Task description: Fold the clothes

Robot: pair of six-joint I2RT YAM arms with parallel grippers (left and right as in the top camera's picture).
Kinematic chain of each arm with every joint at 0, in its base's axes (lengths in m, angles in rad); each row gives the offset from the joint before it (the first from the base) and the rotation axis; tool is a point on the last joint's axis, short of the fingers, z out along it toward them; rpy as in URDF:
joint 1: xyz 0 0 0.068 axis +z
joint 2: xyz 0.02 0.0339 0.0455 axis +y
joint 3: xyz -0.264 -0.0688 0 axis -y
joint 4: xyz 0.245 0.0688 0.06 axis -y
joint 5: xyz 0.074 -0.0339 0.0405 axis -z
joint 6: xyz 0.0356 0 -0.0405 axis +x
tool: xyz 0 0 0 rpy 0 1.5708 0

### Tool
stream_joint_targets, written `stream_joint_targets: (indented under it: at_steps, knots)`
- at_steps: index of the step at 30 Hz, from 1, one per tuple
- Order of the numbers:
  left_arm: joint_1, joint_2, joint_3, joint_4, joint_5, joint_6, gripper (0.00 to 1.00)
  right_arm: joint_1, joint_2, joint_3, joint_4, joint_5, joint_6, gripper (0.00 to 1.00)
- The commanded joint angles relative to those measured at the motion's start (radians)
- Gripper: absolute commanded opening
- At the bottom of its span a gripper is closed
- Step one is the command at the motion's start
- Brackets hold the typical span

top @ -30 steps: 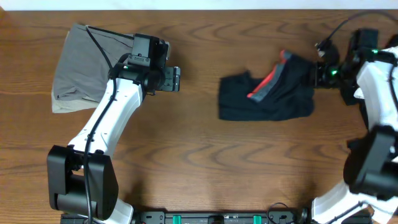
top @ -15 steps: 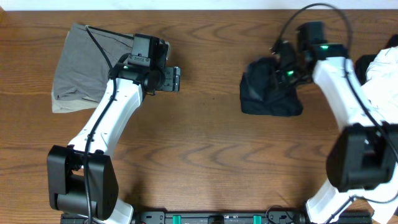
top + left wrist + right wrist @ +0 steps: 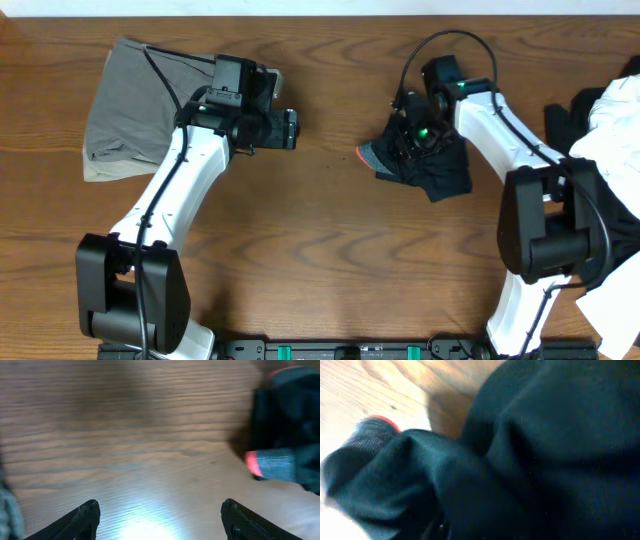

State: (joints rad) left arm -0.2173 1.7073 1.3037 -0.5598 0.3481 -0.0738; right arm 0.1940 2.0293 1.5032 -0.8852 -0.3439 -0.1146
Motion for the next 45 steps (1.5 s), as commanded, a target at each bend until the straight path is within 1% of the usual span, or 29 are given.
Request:
stream_joint_targets:
  at_steps: [1, 2, 5, 7, 8, 12, 15, 16, 17, 18, 19, 20, 21, 22, 23, 25, 27, 29, 32, 35, 39, 42, 43, 45]
  knots:
    - [0.001, -0.016, 0.008, 0.01, 0.119, -0.053, 0.79, -0.056, -0.13, 0.029, 0.017, -0.04, -0.009, 0.52]
    - [-0.002, -0.016, 0.008, 0.013, 0.147, -0.062, 0.8, -0.072, -0.154, 0.029, 0.016, -0.037, -0.005, 0.61]
    - [-0.029, -0.014, 0.008, 0.028, 0.248, -0.063, 0.8, -0.132, -0.202, 0.029, 0.01, -0.002, 0.029, 0.66]
    - [-0.062, -0.013, 0.008, 0.033, 0.248, -0.062, 0.8, -0.185, -0.209, 0.029, 0.002, 0.003, 0.052, 0.73]
    - [-0.079, -0.012, 0.008, 0.035, 0.243, -0.062, 0.8, -0.209, -0.209, 0.028, -0.004, 0.003, 0.061, 0.75]
    - [-0.146, -0.005, 0.008, 0.068, 0.243, -0.062, 0.85, -0.289, -0.178, 0.013, -0.021, -0.016, 0.06, 0.79]
    - [-0.193, 0.006, 0.008, 0.091, 0.243, -0.062, 0.85, -0.32, -0.145, -0.002, -0.029, -0.1, 0.008, 0.76]
    - [-0.206, 0.013, 0.008, 0.095, 0.243, -0.062, 0.84, -0.323, -0.135, -0.003, -0.032, -0.129, -0.006, 0.74]
    - [-0.222, 0.019, 0.008, 0.099, 0.243, -0.062, 0.75, -0.324, -0.127, -0.005, -0.036, -0.166, -0.034, 0.67]
    - [-0.241, 0.031, 0.008, 0.109, 0.243, -0.062, 0.55, -0.323, -0.122, -0.007, -0.035, -0.198, -0.059, 0.48]
    - [-0.248, 0.035, 0.008, 0.116, 0.243, -0.062, 0.45, -0.322, -0.121, -0.007, -0.035, -0.206, -0.059, 0.44]
    - [-0.262, 0.052, 0.008, 0.139, 0.243, -0.062, 0.26, -0.318, -0.121, -0.007, -0.035, -0.206, -0.059, 0.39]
    - [-0.27, 0.063, 0.008, 0.155, 0.243, -0.062, 0.15, -0.315, -0.121, -0.007, -0.034, -0.206, -0.059, 0.36]
    - [-0.281, 0.084, 0.008, 0.179, 0.243, -0.063, 0.09, -0.311, -0.121, -0.007, -0.031, -0.203, -0.057, 0.3]
    - [-0.287, 0.098, 0.008, 0.195, 0.243, -0.065, 0.08, -0.309, -0.119, -0.007, -0.029, -0.203, -0.047, 0.27]
    - [-0.304, 0.149, 0.008, 0.24, 0.244, -0.101, 0.07, -0.301, -0.113, -0.01, -0.021, -0.184, -0.008, 0.23]
    - [-0.314, 0.203, 0.008, 0.286, 0.259, -0.144, 0.08, -0.298, -0.103, -0.012, -0.019, -0.116, 0.038, 0.22]
    - [-0.317, 0.254, 0.008, 0.344, 0.314, -0.169, 0.08, -0.299, -0.094, -0.013, -0.02, -0.068, 0.065, 0.22]
    - [-0.316, 0.33, 0.008, 0.463, 0.398, -0.235, 0.08, -0.301, -0.077, -0.013, -0.02, -0.073, 0.066, 0.22]
    - [-0.316, 0.383, 0.008, 0.562, 0.404, -0.285, 0.08, -0.296, -0.053, -0.014, -0.021, -0.081, 0.066, 0.22]
    - [-0.315, 0.409, 0.008, 0.737, 0.404, -0.334, 0.08, -0.271, -0.011, -0.015, -0.031, -0.095, 0.066, 0.2]
    - [-0.315, 0.409, 0.008, 0.873, 0.404, -0.391, 0.1, -0.247, 0.022, -0.015, -0.038, -0.094, 0.066, 0.18]
    - [-0.313, 0.409, 0.008, 0.897, 0.406, -0.414, 0.12, -0.241, 0.032, -0.015, -0.039, -0.093, 0.066, 0.18]
    - [-0.306, 0.409, 0.008, 0.914, 0.461, -0.422, 0.17, -0.234, 0.045, -0.015, -0.036, -0.093, 0.067, 0.18]
